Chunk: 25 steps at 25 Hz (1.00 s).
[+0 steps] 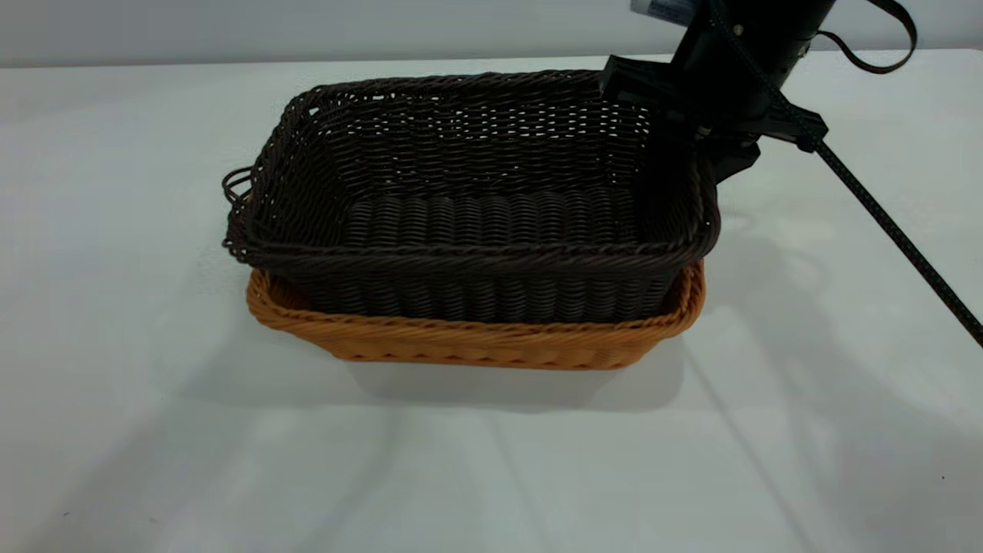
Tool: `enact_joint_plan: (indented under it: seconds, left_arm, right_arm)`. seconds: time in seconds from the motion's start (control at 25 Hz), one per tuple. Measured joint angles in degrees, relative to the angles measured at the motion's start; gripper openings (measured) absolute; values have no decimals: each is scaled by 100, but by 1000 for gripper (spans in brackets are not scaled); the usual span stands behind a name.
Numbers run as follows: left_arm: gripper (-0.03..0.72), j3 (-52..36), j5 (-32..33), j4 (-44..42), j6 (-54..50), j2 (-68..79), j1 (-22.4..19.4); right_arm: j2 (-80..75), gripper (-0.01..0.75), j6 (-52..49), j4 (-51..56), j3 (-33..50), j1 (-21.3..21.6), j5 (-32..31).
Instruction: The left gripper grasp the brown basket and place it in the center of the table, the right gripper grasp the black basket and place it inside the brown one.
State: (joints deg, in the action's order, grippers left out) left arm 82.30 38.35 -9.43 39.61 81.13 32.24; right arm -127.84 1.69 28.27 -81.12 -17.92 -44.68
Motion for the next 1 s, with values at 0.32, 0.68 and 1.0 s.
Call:
enact_joint_plan:
  seconds: [0.32,0.68,1.0]
  left_arm:
    - [518,0,0,0,0,0,0]
    - [518,-4,157,0,0,-234,0]
    - [518,-4,1647,-10,-543,-1722,0]
  right_arm:
    - [201,509,617,-283,-18,-32,-503]
    - [1397,545,68,-1821,-18,-32,-1358]
    - [3354,542,27,-2246,-13,-32,-2438]
